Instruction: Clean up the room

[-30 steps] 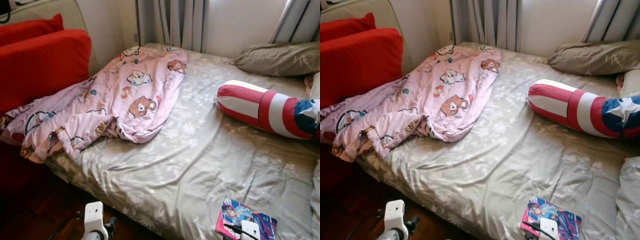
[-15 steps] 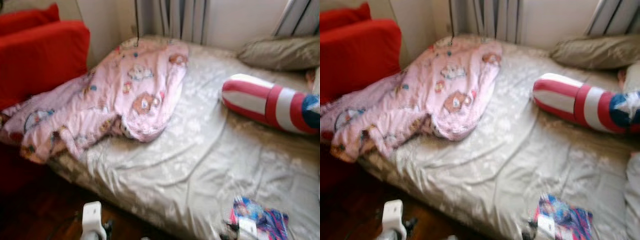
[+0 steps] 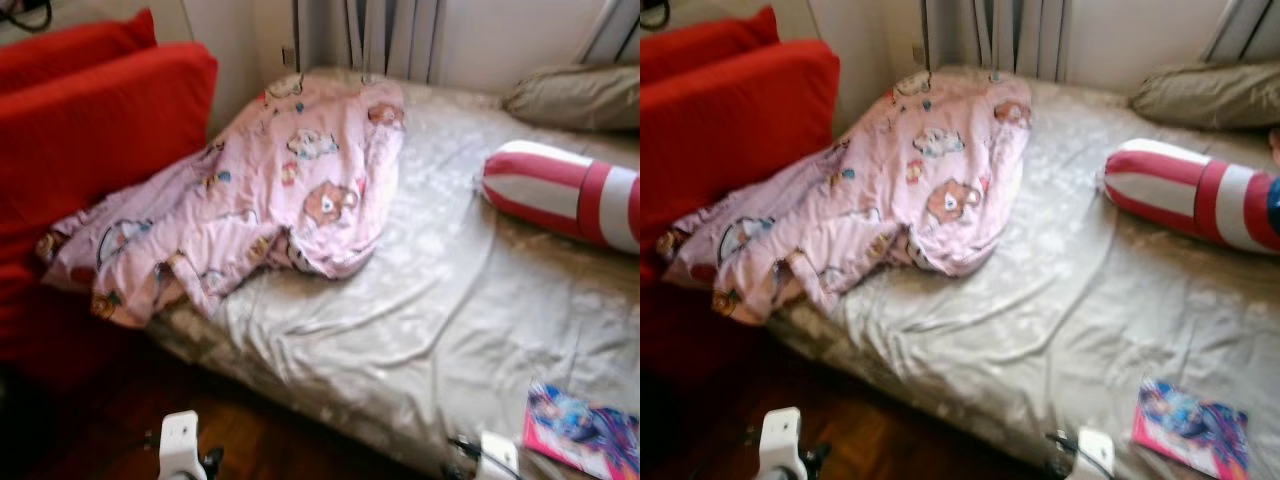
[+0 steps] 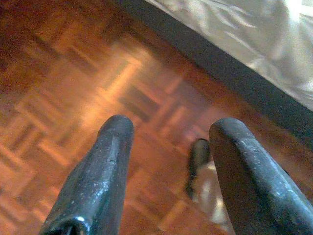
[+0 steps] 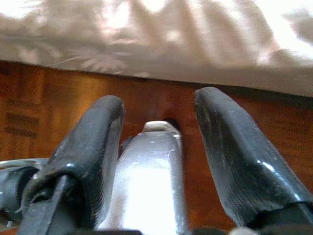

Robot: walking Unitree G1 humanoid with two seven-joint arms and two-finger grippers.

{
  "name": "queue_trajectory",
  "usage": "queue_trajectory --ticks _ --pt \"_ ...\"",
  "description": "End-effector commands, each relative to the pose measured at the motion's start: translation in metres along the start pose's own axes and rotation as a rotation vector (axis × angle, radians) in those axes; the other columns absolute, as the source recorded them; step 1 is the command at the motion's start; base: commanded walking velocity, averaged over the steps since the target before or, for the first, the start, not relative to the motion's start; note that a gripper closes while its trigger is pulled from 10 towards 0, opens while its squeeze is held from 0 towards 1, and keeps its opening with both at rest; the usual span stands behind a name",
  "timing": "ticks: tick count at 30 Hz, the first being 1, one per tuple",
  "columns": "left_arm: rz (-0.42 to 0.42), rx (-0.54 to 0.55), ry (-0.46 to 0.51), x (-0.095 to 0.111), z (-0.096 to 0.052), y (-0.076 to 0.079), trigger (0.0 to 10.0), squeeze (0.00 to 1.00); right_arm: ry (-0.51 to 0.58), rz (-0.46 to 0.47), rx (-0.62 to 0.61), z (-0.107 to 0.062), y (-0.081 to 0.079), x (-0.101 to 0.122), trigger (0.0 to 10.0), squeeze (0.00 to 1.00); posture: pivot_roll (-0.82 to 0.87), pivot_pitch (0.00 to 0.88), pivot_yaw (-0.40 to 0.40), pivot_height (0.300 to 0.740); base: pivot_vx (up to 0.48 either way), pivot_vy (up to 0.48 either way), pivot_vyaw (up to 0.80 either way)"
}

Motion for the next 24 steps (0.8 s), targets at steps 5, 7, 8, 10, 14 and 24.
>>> queue_trajectory --ticks 5,7,8,10,14,24 --pt "-0.008 -0.007 -0.028 -0.008 -0.001 0.003 10.0 0.0 -0.028 0.009 -0.025 -0.003 0.011 -0.011 10.0 0.0 0.01 0.12 0.056 0.74 0.0 0.48 0.0" --pt "-0.007 -0.008 -0.029 -0.008 -0.001 0.003 10.0 0.0 -0.027 0.009 -0.023 -0.003 0.011 -0.011 10.0 0.0 0.01 0.115 0.056 0.74 0.0 0.48 0.0" --pt "-0.007 -0.008 -0.031 -0.009 -0.001 0.003 10.0 0.0 -0.028 0.009 -0.023 -0.003 0.011 -0.011 10.0 0.0 0.01 0.109 0.056 0.74 0.0 0.48 0.0" --pt "-0.008 -0.008 -0.033 -0.01 -0.001 0.003 10.0 0.0 -0.028 0.005 -0.019 -0.002 0.005 -0.008 10.0 0.0 0.01 0.104 0.055 0.74 0.0 0.48 0.0" --pt "-0.009 -0.008 -0.035 -0.012 -0.002 0.003 10.0 0.0 -0.028 0.001 -0.016 -0.001 0.002 -0.008 10.0 0.0 0.01 0.096 0.056 0.74 0.0 0.48 0.0" --pt "-0.012 -0.01 -0.034 -0.012 -0.002 0.006 10.0 0.0 -0.026 -0.003 -0.005 0.0 -0.003 -0.005 10.0 0.0 0.01 0.116 0.053 0.74 0.0 0.48 0.0"
Point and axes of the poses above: a point about 5 cm out from each wrist's last joint towards the gripper, its own z axis pointing out of the wrist towards the gripper, its own x axis along the axis of the wrist's last joint, y = z × x, the point moved 4 cm from there along z, pointing out of the wrist towards the gripper, and after that the axes turned 4 degrees about -z, right-handed, at the moved point
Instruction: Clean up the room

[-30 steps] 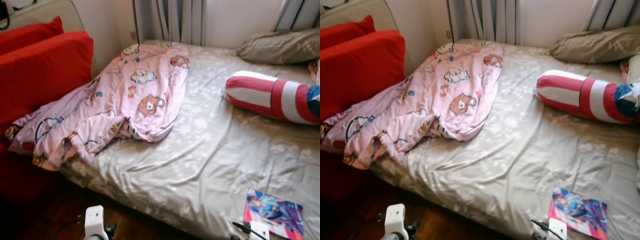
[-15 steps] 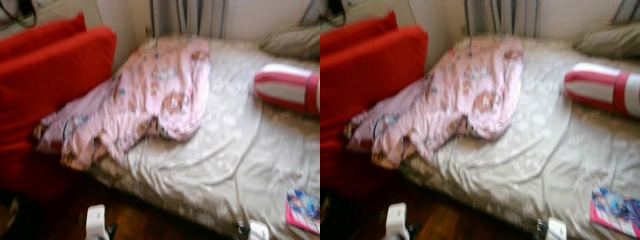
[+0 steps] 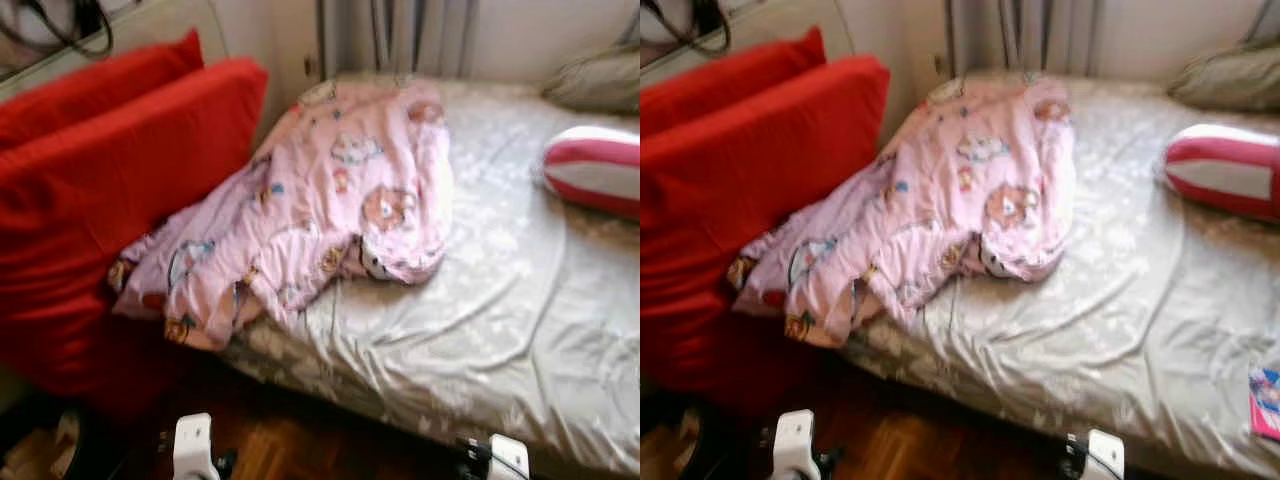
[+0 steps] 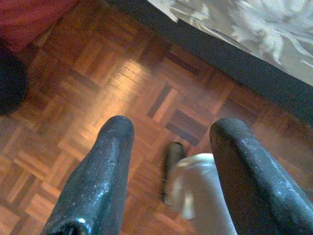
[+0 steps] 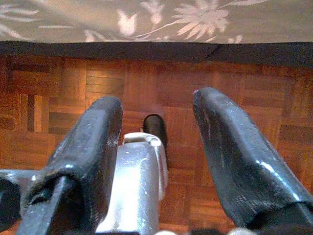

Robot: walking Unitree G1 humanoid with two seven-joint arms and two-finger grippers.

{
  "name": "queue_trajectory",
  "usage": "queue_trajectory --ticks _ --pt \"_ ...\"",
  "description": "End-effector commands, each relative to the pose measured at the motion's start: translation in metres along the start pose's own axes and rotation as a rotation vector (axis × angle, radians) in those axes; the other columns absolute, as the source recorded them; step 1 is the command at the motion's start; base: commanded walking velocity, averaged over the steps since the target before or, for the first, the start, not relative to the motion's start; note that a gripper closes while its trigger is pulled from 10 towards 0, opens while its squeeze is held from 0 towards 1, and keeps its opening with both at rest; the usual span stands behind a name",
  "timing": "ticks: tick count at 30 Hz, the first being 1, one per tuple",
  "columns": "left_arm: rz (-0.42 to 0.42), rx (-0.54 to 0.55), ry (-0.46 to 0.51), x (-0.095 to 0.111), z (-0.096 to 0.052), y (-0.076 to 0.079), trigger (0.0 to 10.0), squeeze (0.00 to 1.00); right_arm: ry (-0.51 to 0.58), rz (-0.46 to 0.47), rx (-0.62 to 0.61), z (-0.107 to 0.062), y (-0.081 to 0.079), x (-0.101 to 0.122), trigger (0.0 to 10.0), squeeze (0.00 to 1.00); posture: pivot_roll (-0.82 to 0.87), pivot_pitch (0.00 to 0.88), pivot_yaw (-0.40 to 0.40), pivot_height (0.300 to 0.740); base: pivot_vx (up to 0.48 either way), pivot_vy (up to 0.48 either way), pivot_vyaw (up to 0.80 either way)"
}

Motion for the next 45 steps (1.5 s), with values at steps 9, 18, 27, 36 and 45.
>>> queue_trajectory --ticks 9,18,27,36,45 --pt "-0.001 0.037 -0.021 -0.0051 -0.0024 -0.0141 10.0 0.0 -0.015 0.007 0.03 0.0013 -0.0157 -0.0026 10.0 0.0 0.02 0.13 0.051 0.74 0.0 0.48 0.0" --pt "0.013 0.037 -0.017 -0.0029 -0.0021 -0.0152 10.0 0.0 -0.01 0.011 0.035 0.0015 -0.0164 -0.0012 10.0 0.0 0.02 0.136 0.051 0.74 0.0 0.332 0.0" --pt "0.005 0.032 -0.022 -0.0033 -0.0026 -0.0182 10.0 0.0 -0.007 0.011 0.043 0.0015 -0.017 -0.0007 10.0 0.0 0.02 0.137 0.05 0.74 0.0 0.0 0.0" --pt "-0.002 0.028 -0.027 -0.0046 -0.0031 -0.0196 10.0 0.0 -0.001 -0.007 0.055 0.0015 -0.018 0.0005 10.0 0.0 0.03 0.136 0.049 0.74 0.119 0.0 0.0" --pt "-0.002 0.019 -0.038 -0.0097 -0.0029 -0.0113 10.0 0.0 0.002 -0.005 0.062 0.0015 -0.0188 0.0007 10.0 0.0 0.02 0.132 0.048 0.74 0.363 0.0 0.58"
Point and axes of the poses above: a point about 5 cm out from each wrist's last joint towards the gripper, its own z axis pointing out of the wrist towards the gripper, its own x axis along the axis of the wrist's last joint, y = z × x, the point moved 4 cm from there along z, pointing out of the wrist towards the gripper, and after that the axes turned 4 degrees about -z, right-handed, at the moved point
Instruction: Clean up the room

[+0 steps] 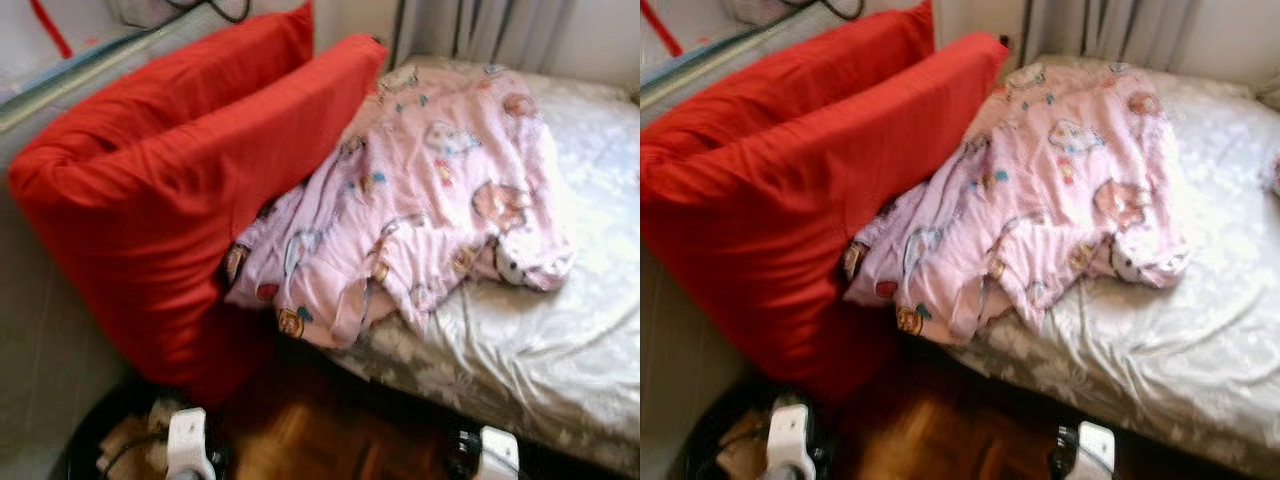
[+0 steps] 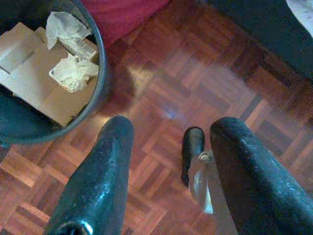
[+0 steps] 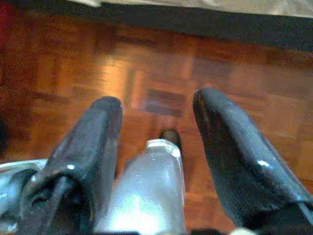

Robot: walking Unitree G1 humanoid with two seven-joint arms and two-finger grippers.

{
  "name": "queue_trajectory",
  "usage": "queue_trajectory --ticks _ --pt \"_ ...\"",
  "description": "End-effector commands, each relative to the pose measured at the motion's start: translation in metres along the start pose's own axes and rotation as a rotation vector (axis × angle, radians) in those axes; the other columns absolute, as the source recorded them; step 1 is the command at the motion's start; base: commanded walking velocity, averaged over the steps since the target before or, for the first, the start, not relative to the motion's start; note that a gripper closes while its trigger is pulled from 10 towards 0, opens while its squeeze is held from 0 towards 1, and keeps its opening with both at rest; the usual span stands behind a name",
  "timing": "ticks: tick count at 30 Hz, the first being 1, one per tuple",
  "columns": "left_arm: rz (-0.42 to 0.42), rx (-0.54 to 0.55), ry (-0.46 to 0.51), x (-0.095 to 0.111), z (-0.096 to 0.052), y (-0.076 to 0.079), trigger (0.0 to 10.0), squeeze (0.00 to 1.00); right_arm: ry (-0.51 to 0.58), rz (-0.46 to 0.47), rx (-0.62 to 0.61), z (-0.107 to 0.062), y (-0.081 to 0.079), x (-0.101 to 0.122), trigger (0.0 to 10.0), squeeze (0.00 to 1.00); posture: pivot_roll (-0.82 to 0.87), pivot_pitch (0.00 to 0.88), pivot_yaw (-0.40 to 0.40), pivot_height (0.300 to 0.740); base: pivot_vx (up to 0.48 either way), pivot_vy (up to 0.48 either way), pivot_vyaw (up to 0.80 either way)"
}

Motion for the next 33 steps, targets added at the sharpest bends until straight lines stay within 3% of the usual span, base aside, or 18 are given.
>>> queue_trajectory --ticks 1,7,16,26,33 --pt "0.011 -0.002 -0.023 -0.005 0.0 0.001 10.0 0.0 -0.016 0.011 -0.017 -0.002 0.007 -0.006 10.0 0.0 0.02 0.132 0.048 0.74 0.364 0.0 0.0" --pt "0.007 0.006 -0.03 -0.006 -0.001 -0.004 10.0 0.0 -0.016 0.011 -0.017 -0.002 0.008 -0.006 10.0 0.0 0.02 0.134 0.047 0.74 0.364 0.0 0.0" --pt "0.008 0.025 -0.042 -0.014 -0.007 -0.026 10.0 0.0 -0.018 -0.014 -0.005 -0.002 0.006 -0.006 10.0 0.0 0.02 0.129 0.047 0.74 0.353 0.0 0.0" --pt "0.009 -0.005 -0.003 -0.004 -0.002 -0.009 10.0 0.0 0.01 -0.071 0.021 0.0 0.001 0.003 10.0 0.0 0.01 0.11 0.049 0.74 0.0 0.0 0.18" --pt "0.013 -0.084 0.158 0.031 0.0 0.007 10.0 0.0 0.196 -0.061 0.067 0.002 -0.008 0.046 10.0 0.0 -0.01 0.092 0.043 0.74 0.0 0.0 0.0"
Point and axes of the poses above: a point about 5 cm out from each wrist's last joint towards the gripper, its own z axis pointing out of the wrist towards the gripper, its own x axis along the axis of the wrist's last joint, y = z × x, the point moved 4 cm from there along z, pointing out of the wrist towards the gripper, and after that the axes turned 4 degrees about -z, right-handed, at the moved point
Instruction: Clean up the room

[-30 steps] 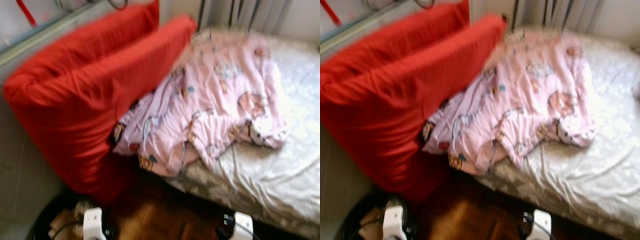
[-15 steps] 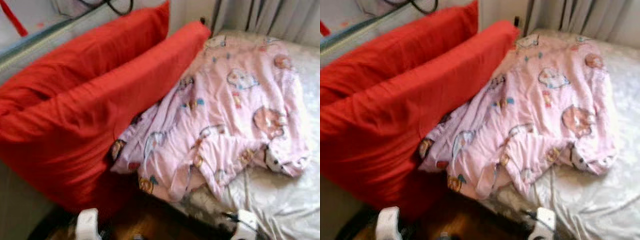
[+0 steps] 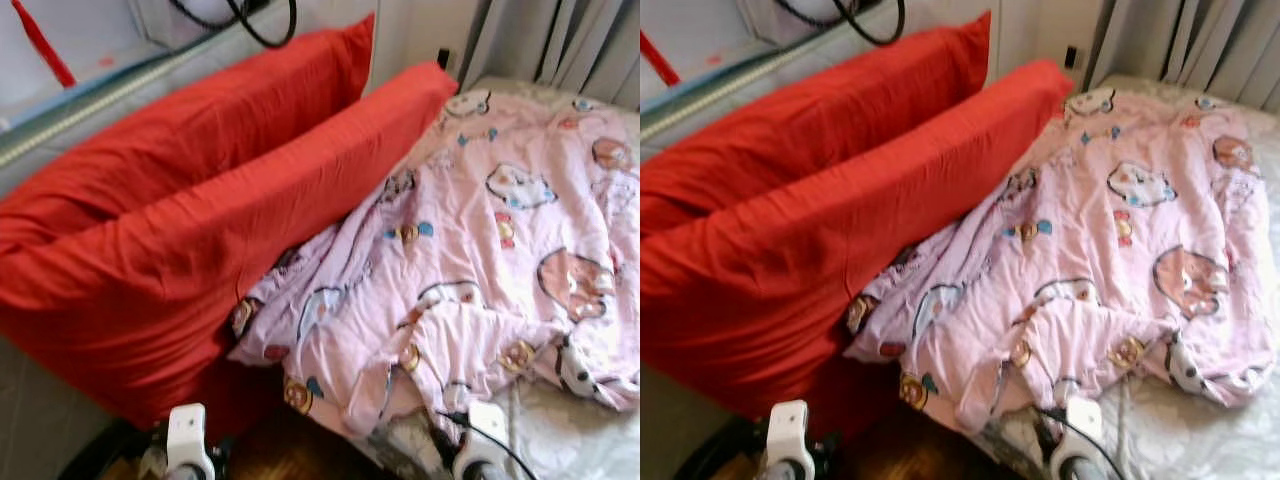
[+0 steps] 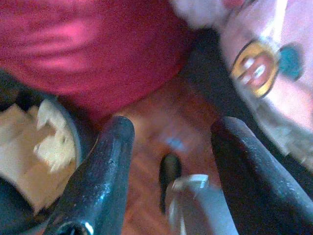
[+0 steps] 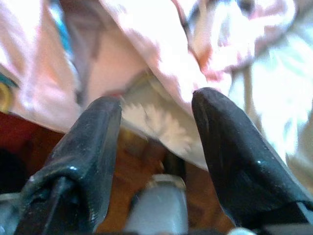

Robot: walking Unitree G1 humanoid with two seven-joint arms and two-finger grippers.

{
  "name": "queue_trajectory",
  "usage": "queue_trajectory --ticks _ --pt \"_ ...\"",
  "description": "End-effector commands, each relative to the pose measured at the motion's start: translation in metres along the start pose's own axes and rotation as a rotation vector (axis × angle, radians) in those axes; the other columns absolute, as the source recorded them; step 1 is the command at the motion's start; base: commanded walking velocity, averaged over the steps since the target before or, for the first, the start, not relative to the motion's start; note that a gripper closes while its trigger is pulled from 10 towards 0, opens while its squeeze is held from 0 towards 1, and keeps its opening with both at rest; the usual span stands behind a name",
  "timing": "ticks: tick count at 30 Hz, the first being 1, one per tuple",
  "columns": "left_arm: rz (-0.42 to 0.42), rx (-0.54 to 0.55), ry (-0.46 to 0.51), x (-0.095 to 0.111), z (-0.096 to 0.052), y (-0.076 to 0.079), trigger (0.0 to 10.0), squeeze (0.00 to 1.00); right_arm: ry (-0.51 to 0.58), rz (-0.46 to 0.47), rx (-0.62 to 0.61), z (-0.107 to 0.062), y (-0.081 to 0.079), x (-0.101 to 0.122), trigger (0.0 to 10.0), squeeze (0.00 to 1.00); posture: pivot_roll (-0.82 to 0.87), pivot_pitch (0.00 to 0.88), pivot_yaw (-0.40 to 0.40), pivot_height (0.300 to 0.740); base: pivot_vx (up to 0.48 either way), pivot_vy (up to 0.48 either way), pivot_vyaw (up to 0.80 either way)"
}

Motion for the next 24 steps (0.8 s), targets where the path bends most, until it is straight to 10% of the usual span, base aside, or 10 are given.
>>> queue_trajectory --ticks 1,9,24 --pt "-0.004 -0.013 0.041 0.008 0.001 0.0 10.0 0.0 0.038 0.008 -0.004 -0.001 0.004 0.004 10.0 0.0 -0.01 0.089 0.041 0.74 0.0 0.0 0.0" --pt "0.102 -0.162 0.432 0.094 -0.004 0.025 10.0 0.0 0.336 -0.027 -0.018 -0.003 0.01 0.063 10.0 0.0 -0.01 0.063 0.031 0.74 0.0 0.0 0.0" --pt "0.109 -0.224 0.604 0.119 -0.024 0.049 10.0 0.0 0.624 -0.1 0.039 -0.021 -0.011 0.111 10.0 0.0 -0.01 0.117 0.029 0.74 0.0 0.0 0.0"
Point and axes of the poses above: a point about 5 cm out from each wrist's last joint towards the gripper, its own z axis pointing out of the wrist towards the gripper, its own x axis along the axis of the wrist's last joint, y = z × x, the point moved 4 cm from there along z, pointing out of the wrist towards the gripper, and after that the axes turned 4 degrees about -z, right-handed, at the moved point
